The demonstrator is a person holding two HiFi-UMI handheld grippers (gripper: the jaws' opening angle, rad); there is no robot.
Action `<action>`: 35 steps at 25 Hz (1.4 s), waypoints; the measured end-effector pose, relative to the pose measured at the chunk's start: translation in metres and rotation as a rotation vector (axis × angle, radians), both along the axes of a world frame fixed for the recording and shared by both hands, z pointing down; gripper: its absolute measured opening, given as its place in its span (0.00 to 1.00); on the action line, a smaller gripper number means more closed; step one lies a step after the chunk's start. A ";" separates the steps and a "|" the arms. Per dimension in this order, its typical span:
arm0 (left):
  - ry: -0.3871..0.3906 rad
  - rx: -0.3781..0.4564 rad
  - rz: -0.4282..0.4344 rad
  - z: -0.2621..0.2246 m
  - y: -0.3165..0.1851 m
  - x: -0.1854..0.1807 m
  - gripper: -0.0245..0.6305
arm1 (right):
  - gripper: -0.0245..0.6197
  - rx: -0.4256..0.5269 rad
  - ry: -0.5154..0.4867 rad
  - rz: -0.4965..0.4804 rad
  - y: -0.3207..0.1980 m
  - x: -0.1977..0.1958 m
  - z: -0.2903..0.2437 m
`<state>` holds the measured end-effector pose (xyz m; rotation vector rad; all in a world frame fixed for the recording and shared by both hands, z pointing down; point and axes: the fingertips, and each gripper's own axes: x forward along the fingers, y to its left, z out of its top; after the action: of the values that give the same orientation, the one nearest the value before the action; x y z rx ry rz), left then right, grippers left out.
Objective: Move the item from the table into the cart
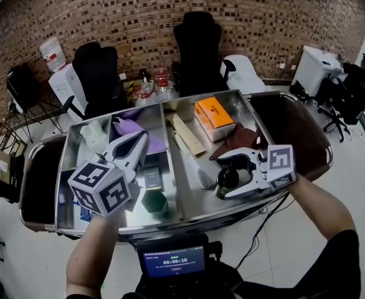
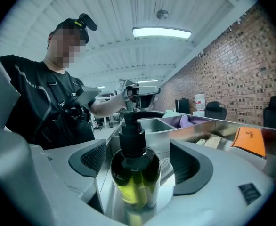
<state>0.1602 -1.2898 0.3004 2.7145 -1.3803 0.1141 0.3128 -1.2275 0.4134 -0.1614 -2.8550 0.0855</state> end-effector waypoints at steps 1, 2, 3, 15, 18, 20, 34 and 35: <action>0.005 0.001 -0.002 -0.001 0.002 -0.002 0.01 | 0.67 0.010 0.001 0.011 0.000 0.002 -0.002; 0.007 0.002 -0.002 -0.002 0.003 -0.004 0.01 | 0.67 0.023 -0.007 0.025 0.000 0.004 -0.006; 0.007 0.001 0.001 -0.003 0.004 -0.006 0.01 | 0.67 0.041 -0.019 0.043 -0.001 0.006 -0.012; 0.018 0.043 0.053 -0.026 0.042 -0.037 0.01 | 0.67 0.173 -0.072 0.224 0.014 0.010 -0.103; 0.033 0.051 0.083 -0.027 0.054 -0.042 0.01 | 0.67 0.222 -0.117 0.283 0.030 0.003 -0.129; 0.043 0.056 0.100 -0.027 0.061 -0.046 0.01 | 0.67 0.253 -0.149 0.317 0.042 -0.004 -0.143; 0.045 0.065 0.185 -0.009 0.128 -0.120 0.01 | 0.39 0.235 -0.274 0.537 0.127 -0.109 -0.144; 0.050 0.067 0.184 -0.006 0.132 -0.123 0.01 | 0.39 0.223 -0.282 0.554 0.129 -0.113 -0.140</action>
<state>0.0368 -1.1581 0.2943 2.8740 -1.1404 0.0125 0.1999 -1.0985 0.2737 0.7159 -3.0684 -0.1569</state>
